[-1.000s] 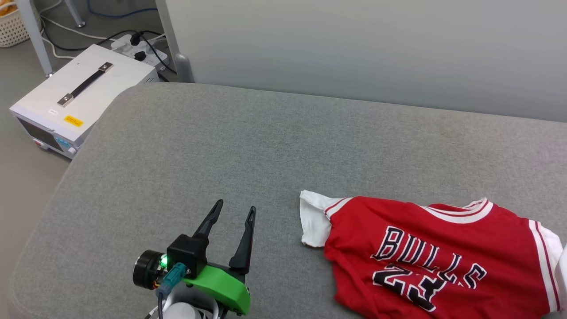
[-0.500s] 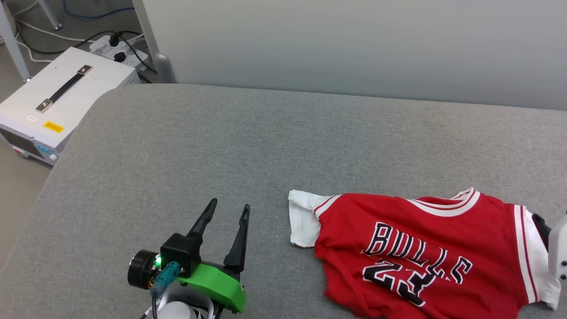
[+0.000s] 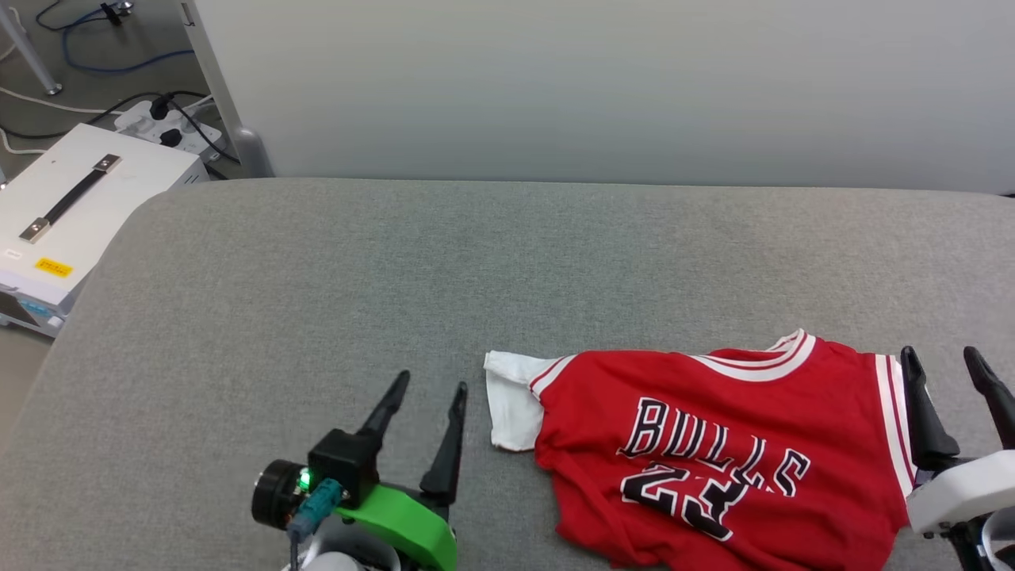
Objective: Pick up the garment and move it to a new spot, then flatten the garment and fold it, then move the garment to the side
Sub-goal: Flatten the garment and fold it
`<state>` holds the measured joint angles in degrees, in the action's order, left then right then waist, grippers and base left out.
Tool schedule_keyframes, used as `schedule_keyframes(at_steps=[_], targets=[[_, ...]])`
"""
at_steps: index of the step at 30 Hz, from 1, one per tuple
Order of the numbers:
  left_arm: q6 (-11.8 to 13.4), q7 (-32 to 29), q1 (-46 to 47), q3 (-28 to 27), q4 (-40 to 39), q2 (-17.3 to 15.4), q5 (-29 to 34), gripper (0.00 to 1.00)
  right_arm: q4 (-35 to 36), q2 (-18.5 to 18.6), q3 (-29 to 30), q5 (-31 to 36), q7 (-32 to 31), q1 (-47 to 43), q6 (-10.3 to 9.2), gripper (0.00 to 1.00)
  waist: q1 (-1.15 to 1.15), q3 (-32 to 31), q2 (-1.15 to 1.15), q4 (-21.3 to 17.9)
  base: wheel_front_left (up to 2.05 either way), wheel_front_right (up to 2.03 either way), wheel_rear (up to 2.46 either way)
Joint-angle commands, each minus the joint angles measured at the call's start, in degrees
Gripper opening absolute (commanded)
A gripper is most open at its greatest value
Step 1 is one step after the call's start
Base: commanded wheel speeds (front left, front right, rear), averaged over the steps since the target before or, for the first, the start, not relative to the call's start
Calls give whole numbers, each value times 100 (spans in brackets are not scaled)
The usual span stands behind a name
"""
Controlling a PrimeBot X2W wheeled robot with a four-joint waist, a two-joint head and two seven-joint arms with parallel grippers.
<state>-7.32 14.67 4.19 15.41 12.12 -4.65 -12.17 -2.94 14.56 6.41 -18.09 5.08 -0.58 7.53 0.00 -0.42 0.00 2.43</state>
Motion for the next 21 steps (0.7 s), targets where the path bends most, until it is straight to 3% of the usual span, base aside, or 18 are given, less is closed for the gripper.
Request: schedule_keyframes(at_steps=[1,11,14,21], targets=[[-16,33,-75,115,47,-22,4,100,71,-43,41,104,125,-74,-4,100,0,35,0,-70,0,0,0],[-16,-135,336,157,265,-131,-193,100,705,-215,191,350,125,-71,-4,100,0,396,0,-332,0,0,0],[-5,-1022,655,197,433,-169,-413,100,809,-270,195,426,100,-78,-4,100,0,535,0,-374,0,0,0],[217,-4011,1217,335,251,-157,-887,100,808,-372,147,555,126,-54,-4,100,0,828,0,-469,0,0,0]])
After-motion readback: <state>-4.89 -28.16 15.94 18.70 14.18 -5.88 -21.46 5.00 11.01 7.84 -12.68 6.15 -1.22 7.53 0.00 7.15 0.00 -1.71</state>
